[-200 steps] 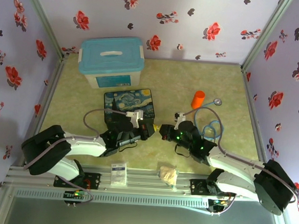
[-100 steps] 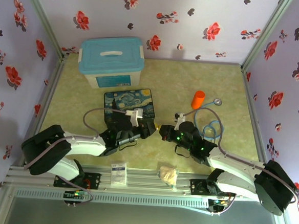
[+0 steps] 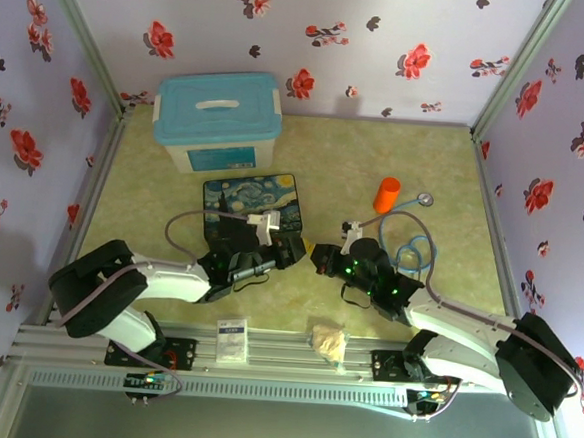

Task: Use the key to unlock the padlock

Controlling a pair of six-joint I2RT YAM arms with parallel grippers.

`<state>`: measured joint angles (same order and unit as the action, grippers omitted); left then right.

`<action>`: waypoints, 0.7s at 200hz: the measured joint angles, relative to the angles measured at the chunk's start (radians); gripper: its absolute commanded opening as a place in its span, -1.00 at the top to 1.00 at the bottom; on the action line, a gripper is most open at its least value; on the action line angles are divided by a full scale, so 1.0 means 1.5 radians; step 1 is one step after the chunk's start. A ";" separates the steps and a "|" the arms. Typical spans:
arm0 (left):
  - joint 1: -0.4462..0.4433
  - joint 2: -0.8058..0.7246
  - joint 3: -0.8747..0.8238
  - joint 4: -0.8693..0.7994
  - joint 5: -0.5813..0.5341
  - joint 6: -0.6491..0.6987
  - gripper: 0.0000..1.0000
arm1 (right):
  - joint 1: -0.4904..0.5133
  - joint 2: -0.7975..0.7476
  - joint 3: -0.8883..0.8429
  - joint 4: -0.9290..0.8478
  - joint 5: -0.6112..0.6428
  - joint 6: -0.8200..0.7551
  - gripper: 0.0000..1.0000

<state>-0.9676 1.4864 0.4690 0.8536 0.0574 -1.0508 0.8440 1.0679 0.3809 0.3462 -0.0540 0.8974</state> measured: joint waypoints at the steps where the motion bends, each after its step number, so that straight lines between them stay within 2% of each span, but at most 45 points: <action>1: 0.000 0.000 0.000 -0.001 0.000 -0.003 0.03 | 0.000 0.000 0.000 0.001 0.000 0.001 1.00; 15: 0.000 0.001 0.000 -0.002 -0.001 -0.002 -0.02 | 0.000 0.006 -0.001 0.005 0.000 0.004 1.00; 36: 0.001 0.001 0.000 -0.001 -0.001 -0.001 0.02 | -0.006 0.009 -0.012 0.033 -0.004 0.022 1.00; 64: 0.001 0.001 -0.007 0.013 -0.001 -0.021 -0.19 | -0.021 0.013 -0.037 0.074 -0.010 0.054 1.00; 94: -0.005 0.005 -0.013 0.032 -0.019 -0.115 -0.48 | -0.023 0.014 -0.037 0.096 -0.015 0.055 1.00; 140: -0.036 -0.013 -0.014 0.042 -0.077 -0.246 -0.69 | -0.019 0.020 -0.037 0.160 -0.025 0.053 1.00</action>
<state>-1.0218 1.4673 0.4477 0.9161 -0.0578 -1.4204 0.8158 1.0977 0.3260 0.5865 -0.0917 0.9775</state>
